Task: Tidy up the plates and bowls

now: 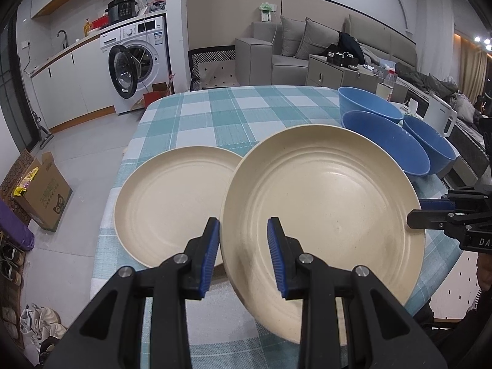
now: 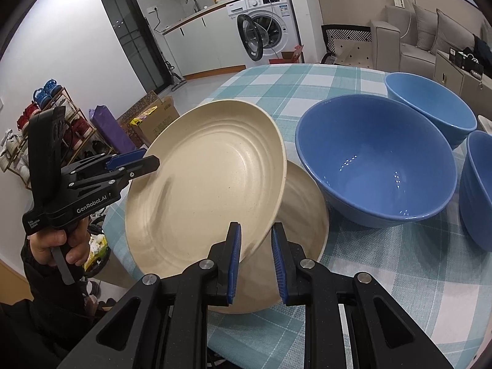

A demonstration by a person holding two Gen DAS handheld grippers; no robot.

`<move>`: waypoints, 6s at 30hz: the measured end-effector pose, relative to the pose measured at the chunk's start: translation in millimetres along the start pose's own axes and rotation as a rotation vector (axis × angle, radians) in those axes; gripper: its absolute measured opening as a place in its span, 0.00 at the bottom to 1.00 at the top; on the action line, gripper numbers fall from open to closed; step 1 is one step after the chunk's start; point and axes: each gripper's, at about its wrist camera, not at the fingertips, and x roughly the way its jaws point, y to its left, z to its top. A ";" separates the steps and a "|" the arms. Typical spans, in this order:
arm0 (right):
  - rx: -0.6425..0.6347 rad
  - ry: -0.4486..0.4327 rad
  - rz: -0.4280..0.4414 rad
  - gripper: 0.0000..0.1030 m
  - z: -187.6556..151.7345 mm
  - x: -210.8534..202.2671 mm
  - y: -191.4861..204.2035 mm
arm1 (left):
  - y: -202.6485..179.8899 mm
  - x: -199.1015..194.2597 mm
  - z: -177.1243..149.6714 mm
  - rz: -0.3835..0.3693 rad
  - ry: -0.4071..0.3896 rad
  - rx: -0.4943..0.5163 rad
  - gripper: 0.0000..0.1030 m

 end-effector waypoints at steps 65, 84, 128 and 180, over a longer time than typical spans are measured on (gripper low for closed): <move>-0.073 0.123 -0.249 0.20 -14.8 34.6 -13.2 | -36.7 40.4 -21.2 0.026 0.111 0.133 0.29; -0.063 0.131 -0.194 0.50 -11.9 42.9 -15.5 | -36.9 40.4 -20.9 -0.010 0.127 0.127 0.39; -0.044 -0.047 -0.004 0.99 43.3 -6.4 16.0 | 55.1 -33.9 8.2 0.093 -0.149 -0.131 0.93; -0.057 0.134 0.011 0.86 123.8 149.1 61.4 | 130.7 45.4 -26.6 0.121 -0.026 -0.381 0.77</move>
